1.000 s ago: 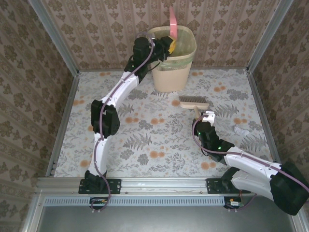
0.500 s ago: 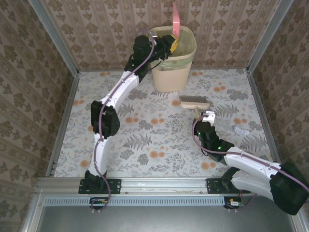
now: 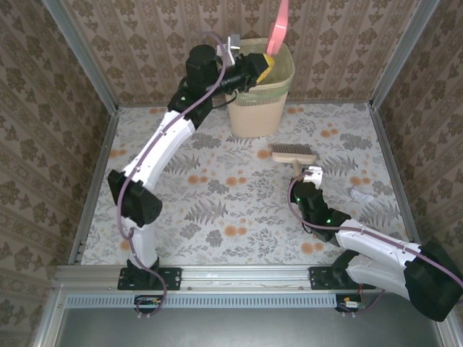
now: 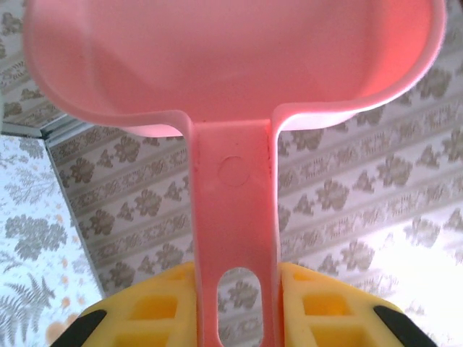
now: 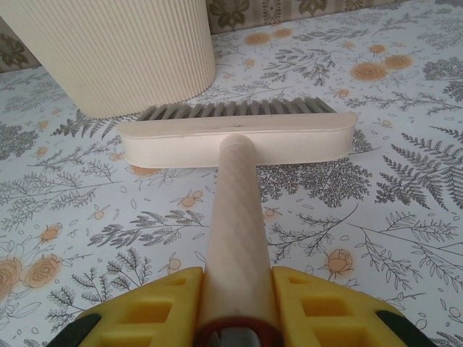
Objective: Sweep away the paper scraps from the table
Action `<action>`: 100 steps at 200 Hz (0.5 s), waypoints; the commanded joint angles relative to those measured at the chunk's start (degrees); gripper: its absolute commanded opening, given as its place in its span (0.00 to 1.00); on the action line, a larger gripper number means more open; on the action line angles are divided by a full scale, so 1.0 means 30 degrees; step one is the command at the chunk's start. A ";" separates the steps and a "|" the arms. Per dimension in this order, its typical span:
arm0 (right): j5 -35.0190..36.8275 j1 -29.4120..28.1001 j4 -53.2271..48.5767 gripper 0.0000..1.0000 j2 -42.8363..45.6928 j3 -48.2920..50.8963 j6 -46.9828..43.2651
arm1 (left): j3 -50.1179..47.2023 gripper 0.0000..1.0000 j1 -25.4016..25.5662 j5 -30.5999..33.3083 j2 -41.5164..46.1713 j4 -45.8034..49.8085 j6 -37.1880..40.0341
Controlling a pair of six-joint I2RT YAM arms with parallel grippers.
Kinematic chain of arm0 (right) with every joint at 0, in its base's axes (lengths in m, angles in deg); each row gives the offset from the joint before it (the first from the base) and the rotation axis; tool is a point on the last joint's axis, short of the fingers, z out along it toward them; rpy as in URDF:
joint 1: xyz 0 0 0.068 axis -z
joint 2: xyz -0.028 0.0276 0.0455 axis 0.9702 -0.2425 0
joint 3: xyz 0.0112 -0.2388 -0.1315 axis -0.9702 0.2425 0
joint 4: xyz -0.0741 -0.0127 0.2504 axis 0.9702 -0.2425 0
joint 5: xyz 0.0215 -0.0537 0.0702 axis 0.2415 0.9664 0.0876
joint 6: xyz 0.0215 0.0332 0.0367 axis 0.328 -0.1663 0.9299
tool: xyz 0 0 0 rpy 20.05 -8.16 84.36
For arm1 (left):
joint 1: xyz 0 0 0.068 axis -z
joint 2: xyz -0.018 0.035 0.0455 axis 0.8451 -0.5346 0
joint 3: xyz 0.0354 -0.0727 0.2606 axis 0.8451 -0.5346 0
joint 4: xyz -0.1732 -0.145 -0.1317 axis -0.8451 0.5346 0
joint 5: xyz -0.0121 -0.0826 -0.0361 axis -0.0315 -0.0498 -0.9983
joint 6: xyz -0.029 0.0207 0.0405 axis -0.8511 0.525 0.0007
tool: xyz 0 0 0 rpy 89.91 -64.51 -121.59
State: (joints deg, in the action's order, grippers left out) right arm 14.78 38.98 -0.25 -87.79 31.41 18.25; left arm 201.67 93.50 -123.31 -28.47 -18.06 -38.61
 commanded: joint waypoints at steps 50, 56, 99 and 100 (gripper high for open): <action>0.0741 0.0085 -0.0266 0.00 0.0465 -0.0755 0.0701 | -0.7979 0.00 0.1622 0.1300 0.6646 0.5079 0.9253; 0.0712 0.0085 -0.0322 0.00 0.0493 -0.0774 0.0816 | -0.8717 0.00 0.1732 0.1767 0.7343 0.5481 0.9745; 0.1116 0.0090 -0.1121 0.00 0.0864 -0.0892 0.1592 | -1.4686 0.00 0.1879 0.5443 1.2117 0.8079 1.2342; 0.1155 0.0102 -0.1138 0.00 0.0884 -0.0892 0.1602 | -1.4808 0.00 0.1885 0.5539 1.2160 0.8134 1.2394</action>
State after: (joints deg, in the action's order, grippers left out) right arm 14.84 38.98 -2.76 -87.18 30.71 20.72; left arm 164.10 99.24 -115.55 0.84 0.57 -10.11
